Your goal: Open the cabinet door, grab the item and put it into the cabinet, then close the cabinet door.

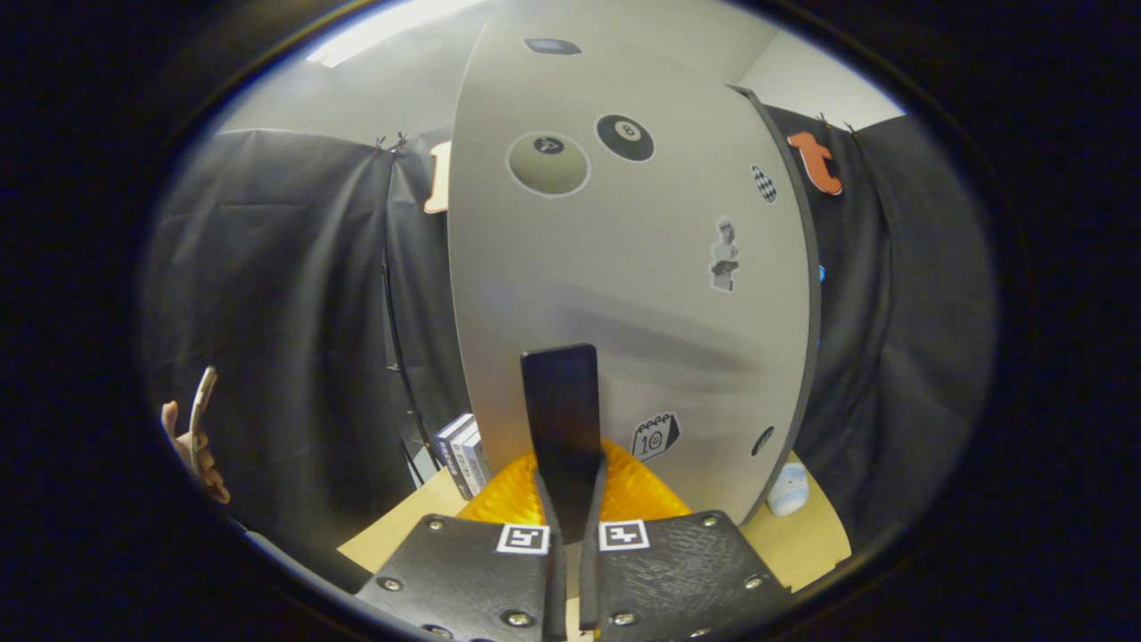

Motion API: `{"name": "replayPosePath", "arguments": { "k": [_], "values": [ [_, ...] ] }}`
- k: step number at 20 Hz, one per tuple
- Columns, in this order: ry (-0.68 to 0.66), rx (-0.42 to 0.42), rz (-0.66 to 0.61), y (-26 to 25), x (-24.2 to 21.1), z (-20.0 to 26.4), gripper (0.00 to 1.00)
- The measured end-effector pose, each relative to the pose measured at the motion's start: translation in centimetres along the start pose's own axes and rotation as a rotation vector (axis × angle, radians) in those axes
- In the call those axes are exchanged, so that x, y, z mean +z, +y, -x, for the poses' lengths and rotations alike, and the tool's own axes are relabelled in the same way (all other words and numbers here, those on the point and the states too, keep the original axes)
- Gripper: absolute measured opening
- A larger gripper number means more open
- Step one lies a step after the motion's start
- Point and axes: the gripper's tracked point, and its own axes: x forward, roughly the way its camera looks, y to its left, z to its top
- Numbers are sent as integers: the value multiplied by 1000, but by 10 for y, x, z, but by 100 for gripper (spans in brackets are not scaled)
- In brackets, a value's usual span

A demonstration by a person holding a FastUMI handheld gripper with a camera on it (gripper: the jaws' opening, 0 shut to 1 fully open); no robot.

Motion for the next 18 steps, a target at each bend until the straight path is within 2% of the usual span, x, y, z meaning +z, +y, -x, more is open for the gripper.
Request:
{"name": "replayPosePath", "arguments": {
  "k": [12, 18],
  "values": [
    [27, -59, -61, -55, -2, 59, 6],
    [38, -149, -66, -79, -4, 79, 5]
  ]
}}
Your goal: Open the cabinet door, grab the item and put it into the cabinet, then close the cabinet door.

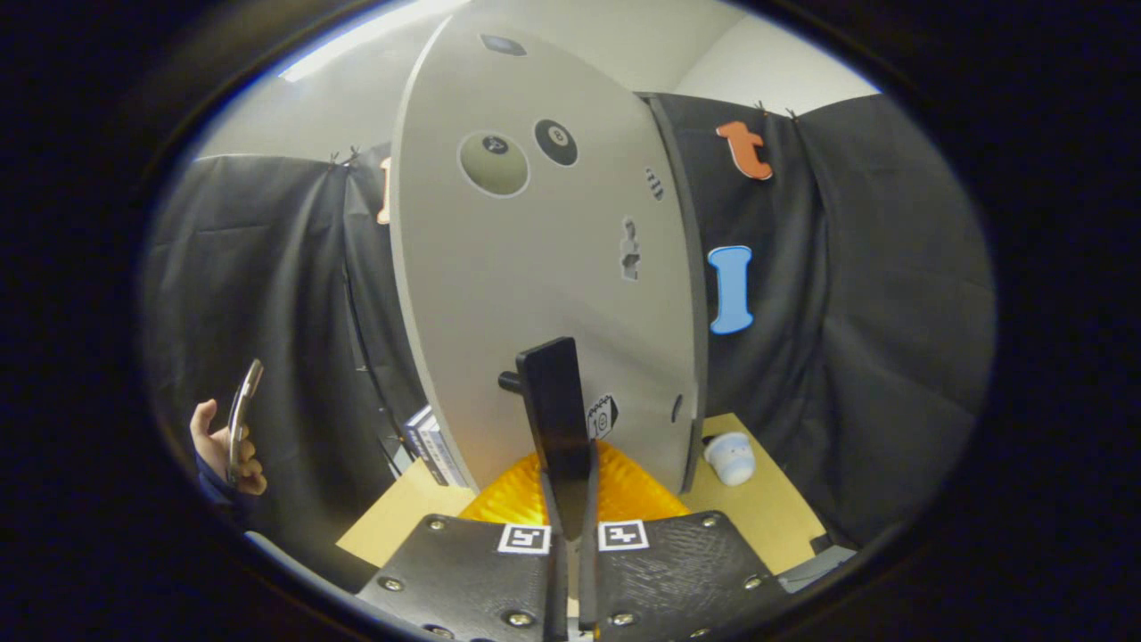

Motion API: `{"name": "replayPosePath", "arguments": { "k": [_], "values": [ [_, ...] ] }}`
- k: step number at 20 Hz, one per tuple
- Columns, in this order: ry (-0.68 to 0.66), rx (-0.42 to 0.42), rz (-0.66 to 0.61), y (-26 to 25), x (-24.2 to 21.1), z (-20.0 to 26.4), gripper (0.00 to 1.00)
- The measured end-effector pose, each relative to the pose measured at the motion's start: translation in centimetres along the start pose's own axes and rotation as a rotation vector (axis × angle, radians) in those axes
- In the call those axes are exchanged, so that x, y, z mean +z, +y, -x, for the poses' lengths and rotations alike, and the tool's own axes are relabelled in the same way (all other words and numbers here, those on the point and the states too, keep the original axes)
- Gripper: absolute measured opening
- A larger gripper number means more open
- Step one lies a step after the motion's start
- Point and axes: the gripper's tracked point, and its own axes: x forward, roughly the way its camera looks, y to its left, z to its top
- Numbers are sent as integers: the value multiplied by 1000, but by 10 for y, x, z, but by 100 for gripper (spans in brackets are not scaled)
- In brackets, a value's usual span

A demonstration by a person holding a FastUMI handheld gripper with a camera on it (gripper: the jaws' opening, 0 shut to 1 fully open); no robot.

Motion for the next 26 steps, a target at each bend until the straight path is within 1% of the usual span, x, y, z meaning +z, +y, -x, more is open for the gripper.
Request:
{"name": "replayPosePath", "arguments": {
  "k": [3, 9, 12, 15, 19, 22, 24, 26],
  "values": [
    [-2, -67, -16, -21, 1, 12, 5],
    [7, -233, -37, -55, 0, 29, 4],
    [13, -306, -25, -70, -1, 37, 4],
    [5, -423, 7, -97, 2, 48, 4],
    [-26, -536, -10, -119, 4, 53, 4],
    [-48, -568, -4, -116, 2, 59, 4],
    [-62, -559, 12, -112, 4, 60, 4],
    [-79, -521, 29, -105, 7, 61, 4]
  ]
}}
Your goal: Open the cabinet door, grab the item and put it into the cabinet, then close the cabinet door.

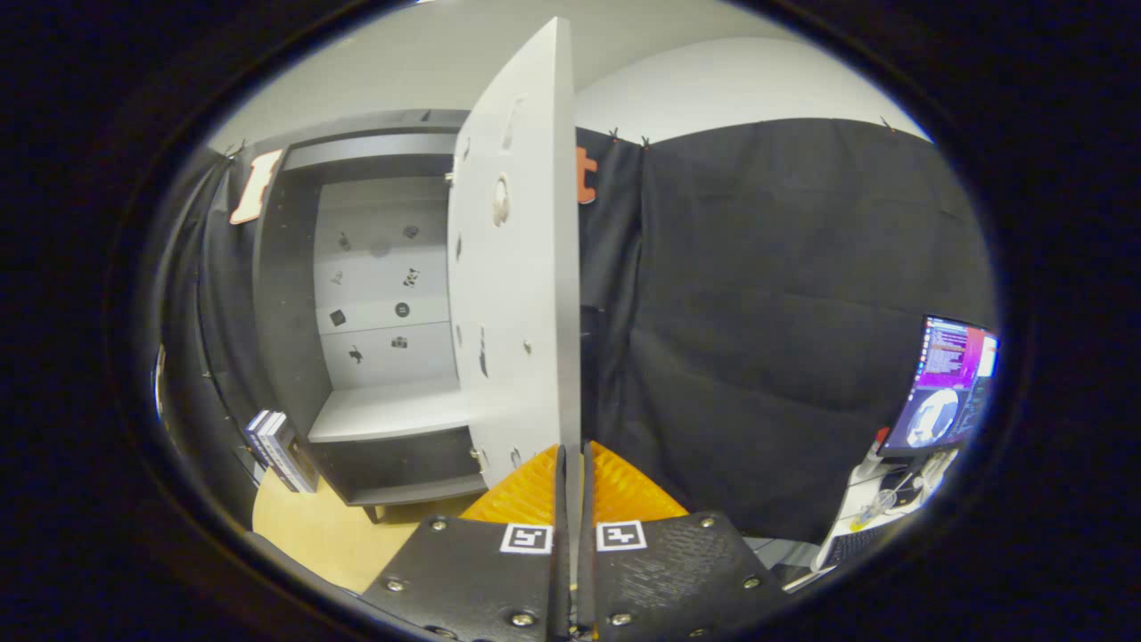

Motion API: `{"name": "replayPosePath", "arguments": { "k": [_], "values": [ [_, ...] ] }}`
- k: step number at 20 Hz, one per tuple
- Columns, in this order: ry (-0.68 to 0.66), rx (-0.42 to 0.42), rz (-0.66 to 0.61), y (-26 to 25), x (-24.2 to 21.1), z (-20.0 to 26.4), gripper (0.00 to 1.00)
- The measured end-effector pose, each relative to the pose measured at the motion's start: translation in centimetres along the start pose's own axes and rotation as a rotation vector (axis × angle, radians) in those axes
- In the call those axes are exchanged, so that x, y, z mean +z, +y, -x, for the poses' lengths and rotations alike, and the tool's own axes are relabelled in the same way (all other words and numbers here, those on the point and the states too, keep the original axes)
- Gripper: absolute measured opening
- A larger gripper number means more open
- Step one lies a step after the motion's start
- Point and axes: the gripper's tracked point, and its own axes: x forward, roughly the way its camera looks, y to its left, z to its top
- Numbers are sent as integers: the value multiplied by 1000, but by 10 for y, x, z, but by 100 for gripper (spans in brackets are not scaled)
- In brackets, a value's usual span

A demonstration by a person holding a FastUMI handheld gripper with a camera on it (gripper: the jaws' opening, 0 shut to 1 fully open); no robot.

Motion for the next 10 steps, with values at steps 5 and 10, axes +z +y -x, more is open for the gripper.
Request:
{"name": "replayPosePath", "arguments": {
  "k": [5, 10],
  "values": [
    [-9, 135, 24, 59, -4, 7, 4],
    [41, 335, 91, 134, -39, 5, 4]
  ]
}}
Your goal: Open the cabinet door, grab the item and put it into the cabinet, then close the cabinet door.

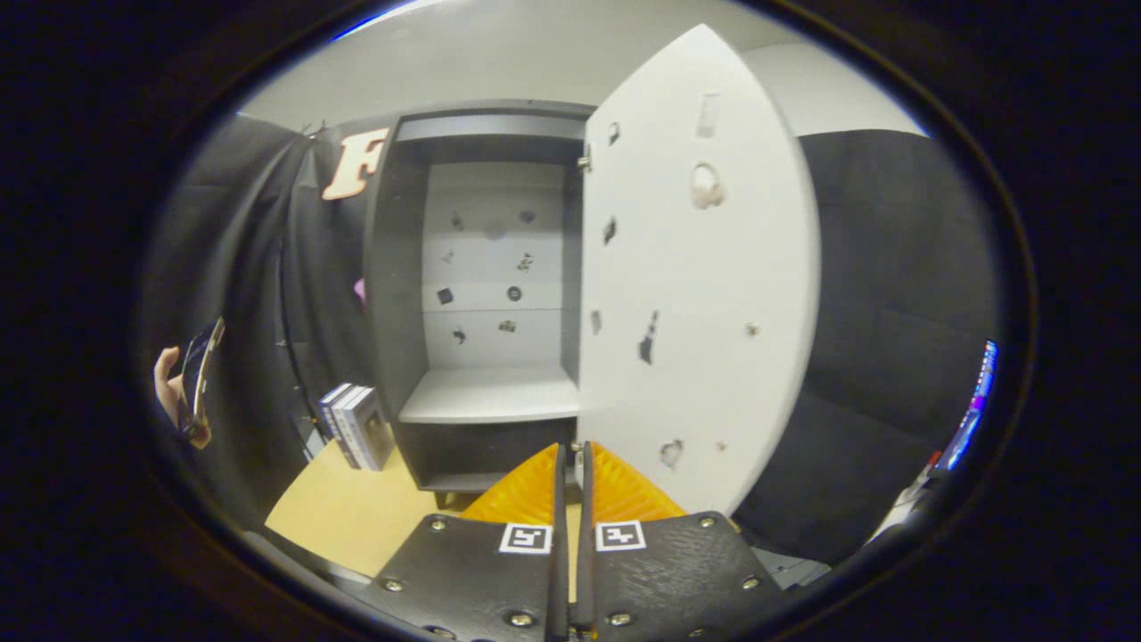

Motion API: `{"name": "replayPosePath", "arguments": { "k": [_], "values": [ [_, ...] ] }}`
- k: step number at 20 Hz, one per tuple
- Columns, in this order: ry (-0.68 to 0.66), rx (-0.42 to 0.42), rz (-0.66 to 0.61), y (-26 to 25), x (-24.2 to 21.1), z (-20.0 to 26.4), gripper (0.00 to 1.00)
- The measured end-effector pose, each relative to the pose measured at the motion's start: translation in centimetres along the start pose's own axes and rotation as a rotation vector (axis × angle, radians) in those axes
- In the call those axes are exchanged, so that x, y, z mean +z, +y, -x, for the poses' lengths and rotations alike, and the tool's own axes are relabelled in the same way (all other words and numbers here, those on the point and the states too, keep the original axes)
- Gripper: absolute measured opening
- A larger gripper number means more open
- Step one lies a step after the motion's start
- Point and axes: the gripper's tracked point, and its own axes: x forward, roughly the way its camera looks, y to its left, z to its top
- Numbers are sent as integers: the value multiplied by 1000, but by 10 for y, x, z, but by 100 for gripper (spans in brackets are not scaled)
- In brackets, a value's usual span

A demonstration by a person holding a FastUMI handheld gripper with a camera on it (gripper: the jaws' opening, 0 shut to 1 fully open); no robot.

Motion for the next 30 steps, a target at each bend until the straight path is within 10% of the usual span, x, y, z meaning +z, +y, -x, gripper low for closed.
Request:
{"name": "replayPosePath", "arguments": {
  "k": [12, 15, 18, 27, 30],
  "values": [
    [250, 347, 142, 99, -155, -65, 10],
    [342, 354, 105, 105, -200, -80, 34],
    [445, 319, 107, 101, -255, -90, 93],
    [674, 180, 113, 91, -385, -107, 98],
    [730, 162, 117, 90, -408, -107, 83]
  ]
}}
